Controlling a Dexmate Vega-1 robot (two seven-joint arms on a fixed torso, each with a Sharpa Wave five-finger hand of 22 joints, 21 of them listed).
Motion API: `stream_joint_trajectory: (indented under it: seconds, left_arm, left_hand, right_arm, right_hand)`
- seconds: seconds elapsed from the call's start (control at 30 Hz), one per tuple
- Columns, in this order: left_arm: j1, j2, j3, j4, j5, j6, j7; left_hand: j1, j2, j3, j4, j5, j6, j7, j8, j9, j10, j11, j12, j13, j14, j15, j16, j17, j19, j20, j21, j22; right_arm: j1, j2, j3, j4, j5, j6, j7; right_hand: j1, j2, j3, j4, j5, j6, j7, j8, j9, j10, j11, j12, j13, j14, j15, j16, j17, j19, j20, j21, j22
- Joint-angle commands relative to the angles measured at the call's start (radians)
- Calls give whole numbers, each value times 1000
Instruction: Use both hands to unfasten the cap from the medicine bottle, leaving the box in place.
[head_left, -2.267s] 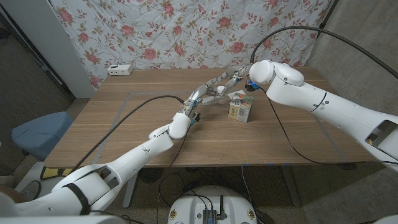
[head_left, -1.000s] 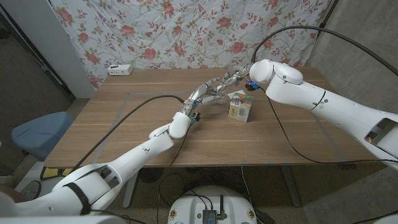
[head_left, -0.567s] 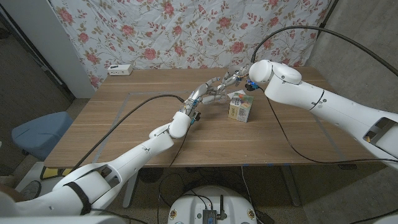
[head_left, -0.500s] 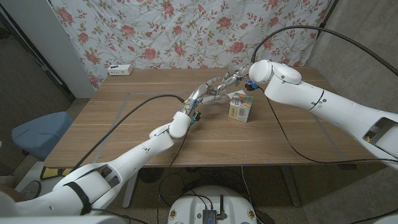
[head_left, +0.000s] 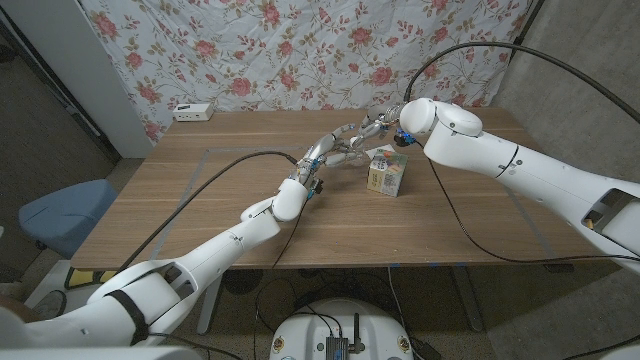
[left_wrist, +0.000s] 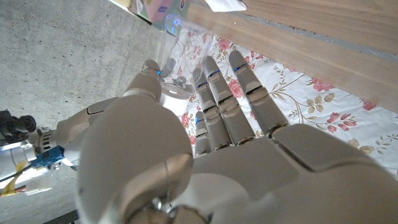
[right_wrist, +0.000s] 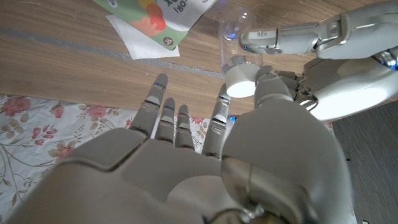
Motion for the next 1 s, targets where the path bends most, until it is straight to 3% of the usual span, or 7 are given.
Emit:
stream_joint_trajectory:
  seconds: [0.03, 0.53, 1.0]
  left_arm:
    - [-3, -2, 1, 6, -2, -3, 3]
    - [8, 3, -2, -8, -3, 3, 8]
    - [12, 7, -3, -19, 0, 6, 7]
  left_hand:
    - [1, 5, 10, 1, 7, 6, -4, 5, 3, 55, -52, 3, 4, 6, -45, 2, 2, -6, 0, 0, 3]
    - [-1, 6, 13, 2, 7, 7, -5, 4, 3, 58, -51, 4, 4, 6, -47, 2, 2, -6, 1, 0, 3]
    - [-5, 4, 14, 3, 6, 9, -7, 4, 3, 61, -50, 5, 4, 9, -45, 3, 2, -6, 1, 0, 3]
  right_arm:
    - [5, 4, -9, 4, -10, -6, -12]
    - [-13, 7, 2, -1, -13, 4, -46]
    - [-21, 0, 12, -5, -3, 16, -42]
  right_hand:
    - [19, 4, 9, -12, 5, 23, -6, 14, 6, 11, -5, 7, 0, 15, -5, 6, 2, 12, -6, 6, 4]
    - [69, 33, 36, -37, 8, 73, -46, 31, 8, 30, -74, 6, 0, 44, -41, 14, 5, 27, -30, 6, 4]
    - [128, 68, 64, -54, -3, 61, -124, 21, 8, 17, -102, -4, 1, 48, -55, 13, 7, 23, -41, 1, 4]
